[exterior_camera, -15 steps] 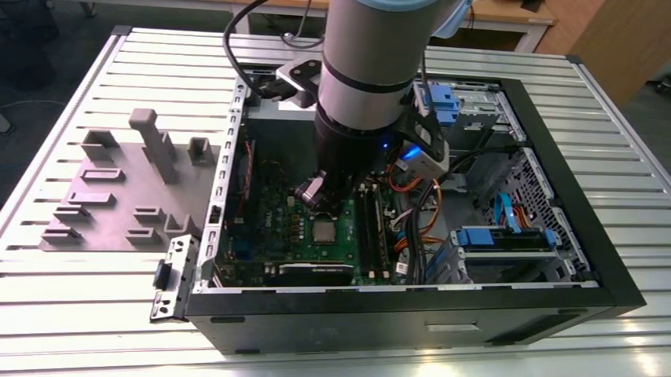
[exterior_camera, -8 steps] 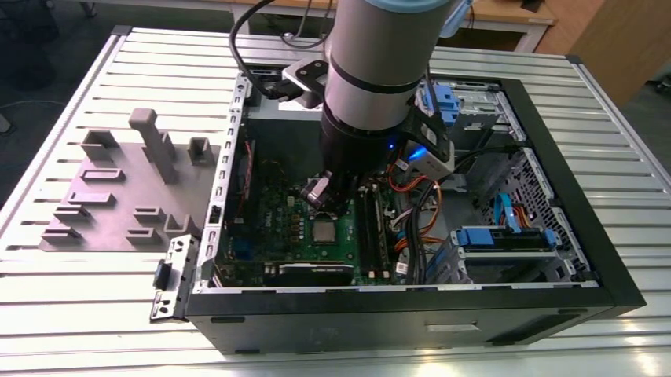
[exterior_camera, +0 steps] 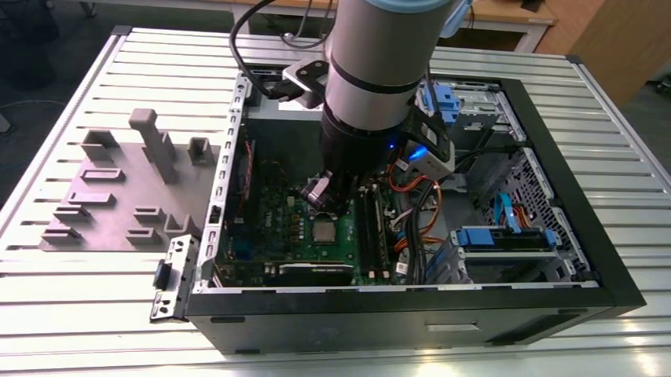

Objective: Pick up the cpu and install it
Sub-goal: 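Close the cpu cover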

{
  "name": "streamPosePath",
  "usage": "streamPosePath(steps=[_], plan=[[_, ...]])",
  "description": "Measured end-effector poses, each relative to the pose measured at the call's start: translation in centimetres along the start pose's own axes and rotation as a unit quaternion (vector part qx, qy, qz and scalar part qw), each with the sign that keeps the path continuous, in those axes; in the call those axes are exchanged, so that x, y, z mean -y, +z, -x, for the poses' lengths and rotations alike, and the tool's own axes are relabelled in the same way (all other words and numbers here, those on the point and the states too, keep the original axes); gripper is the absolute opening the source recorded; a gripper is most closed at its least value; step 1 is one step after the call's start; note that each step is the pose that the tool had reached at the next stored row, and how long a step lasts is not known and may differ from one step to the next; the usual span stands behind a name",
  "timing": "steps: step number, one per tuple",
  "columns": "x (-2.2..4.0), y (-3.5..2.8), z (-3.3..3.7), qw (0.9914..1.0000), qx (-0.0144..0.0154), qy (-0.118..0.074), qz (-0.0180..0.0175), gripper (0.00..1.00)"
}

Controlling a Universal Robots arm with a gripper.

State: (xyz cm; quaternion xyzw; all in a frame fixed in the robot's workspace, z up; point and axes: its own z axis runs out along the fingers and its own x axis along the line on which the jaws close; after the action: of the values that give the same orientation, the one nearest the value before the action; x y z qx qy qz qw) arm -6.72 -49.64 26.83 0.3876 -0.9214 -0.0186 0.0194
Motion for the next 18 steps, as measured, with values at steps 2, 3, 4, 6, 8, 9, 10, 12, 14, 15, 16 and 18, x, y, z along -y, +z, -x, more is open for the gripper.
streamPosePath(steps=[2, 3, 4, 6, 8, 9, 10, 12, 14, 15, 16, 18], plan=[[0.0, 0.0, 0.01, 1.0, 0.0, 0.0, 0.0, 0.11], [0.01, 0.0, 0.01, 1.0, 0.0, 0.0, 0.0, 0.11], [0.01, 0.0, 0.01, 1.0, 0.0, 0.0, 0.0, 0.11], [0.01, 0.0, 0.01, 1.0, -0.0001, -0.002, 0.0, 0.11], [0.01, 0.0, 0.0, 0.99997, -0.0004, -0.008, -0.0002, 0.11], [0.01, 0.0, 0.01, 0.99993, -0.0006, -0.012, -0.0002, 0.11], [0.01, 0.0, 0.0, 0.99987, -0.0008, -0.016, -0.0003, 0.11], [0.02, 0.0, 0.0, 0.99977, -0.0011, -0.022, -0.0005, 0.11], [0.02, 0.0, 0.0, 0.99971, -0.0012, -0.024, -0.0005, 0.11], [0.02, 0.0, 0.0, 0.9997, -0.0012, -0.025, -0.0005, 0.11], [0.02, 0.0, 0.0, 0.99969, -0.0012, -0.025, -0.0005, 0.11], [0.01, 0.0, 0.0, 0.99968, -0.0012, -0.025, -0.0005, 0.11]])
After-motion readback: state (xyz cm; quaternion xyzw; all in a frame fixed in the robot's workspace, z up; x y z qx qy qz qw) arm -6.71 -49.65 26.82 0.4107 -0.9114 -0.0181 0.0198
